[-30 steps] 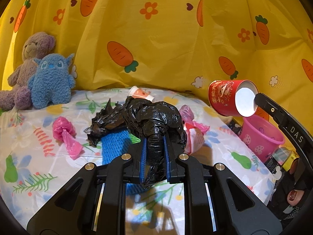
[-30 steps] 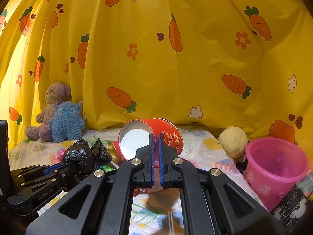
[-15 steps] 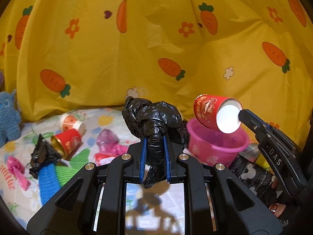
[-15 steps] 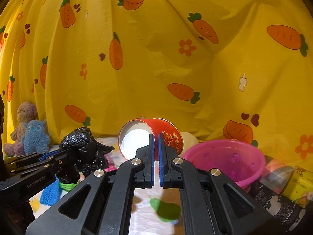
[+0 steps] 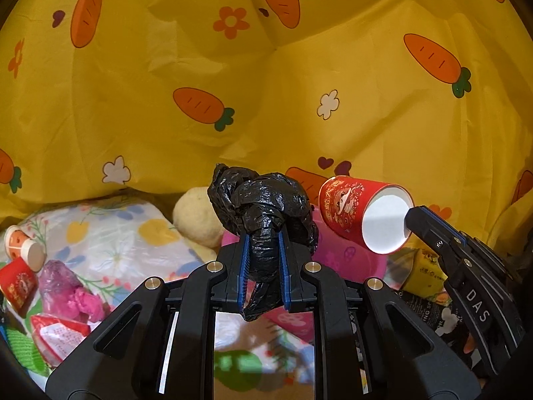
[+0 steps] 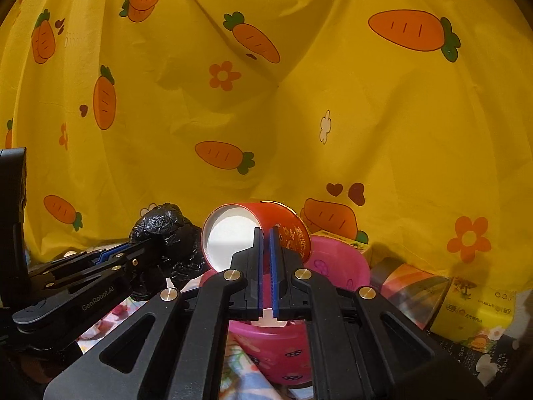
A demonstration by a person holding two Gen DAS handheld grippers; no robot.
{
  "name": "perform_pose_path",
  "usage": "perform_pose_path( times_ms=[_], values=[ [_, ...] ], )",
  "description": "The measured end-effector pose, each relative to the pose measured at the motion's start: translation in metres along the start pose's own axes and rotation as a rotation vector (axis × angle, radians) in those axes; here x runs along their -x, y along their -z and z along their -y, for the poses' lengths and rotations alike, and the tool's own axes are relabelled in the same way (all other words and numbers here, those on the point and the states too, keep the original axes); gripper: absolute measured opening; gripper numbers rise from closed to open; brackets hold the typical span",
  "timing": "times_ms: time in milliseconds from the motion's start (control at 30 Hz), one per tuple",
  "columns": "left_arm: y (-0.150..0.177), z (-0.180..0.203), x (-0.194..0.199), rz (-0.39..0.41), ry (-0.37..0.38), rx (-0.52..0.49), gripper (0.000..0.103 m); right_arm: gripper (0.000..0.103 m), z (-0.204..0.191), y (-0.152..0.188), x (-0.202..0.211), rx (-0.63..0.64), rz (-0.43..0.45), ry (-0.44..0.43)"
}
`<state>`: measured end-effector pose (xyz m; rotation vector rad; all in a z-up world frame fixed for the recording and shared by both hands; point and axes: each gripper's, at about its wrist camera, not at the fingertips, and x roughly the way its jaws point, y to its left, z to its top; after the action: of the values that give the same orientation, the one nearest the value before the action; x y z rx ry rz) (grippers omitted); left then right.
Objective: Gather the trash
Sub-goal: 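Carry the black bag and red cup over the pink bucket and release both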
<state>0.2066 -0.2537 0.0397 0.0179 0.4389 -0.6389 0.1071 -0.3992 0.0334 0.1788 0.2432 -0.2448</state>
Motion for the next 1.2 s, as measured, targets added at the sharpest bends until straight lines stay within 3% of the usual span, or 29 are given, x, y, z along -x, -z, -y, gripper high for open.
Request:
perform_pose_path(
  times_ms=[467,1200],
  values=[
    [0.007,0.002,-0.063,-0.085,0.050,0.015,0.015,0.004,0.017,0.010,-0.036,-0.017,-0.057,0.053],
    [0.020,0.005,-0.099,-0.171,0.085,0.014,0.016,0.004,0.030,0.022,-0.062,-0.049,-0.118,0.075]
  ],
)
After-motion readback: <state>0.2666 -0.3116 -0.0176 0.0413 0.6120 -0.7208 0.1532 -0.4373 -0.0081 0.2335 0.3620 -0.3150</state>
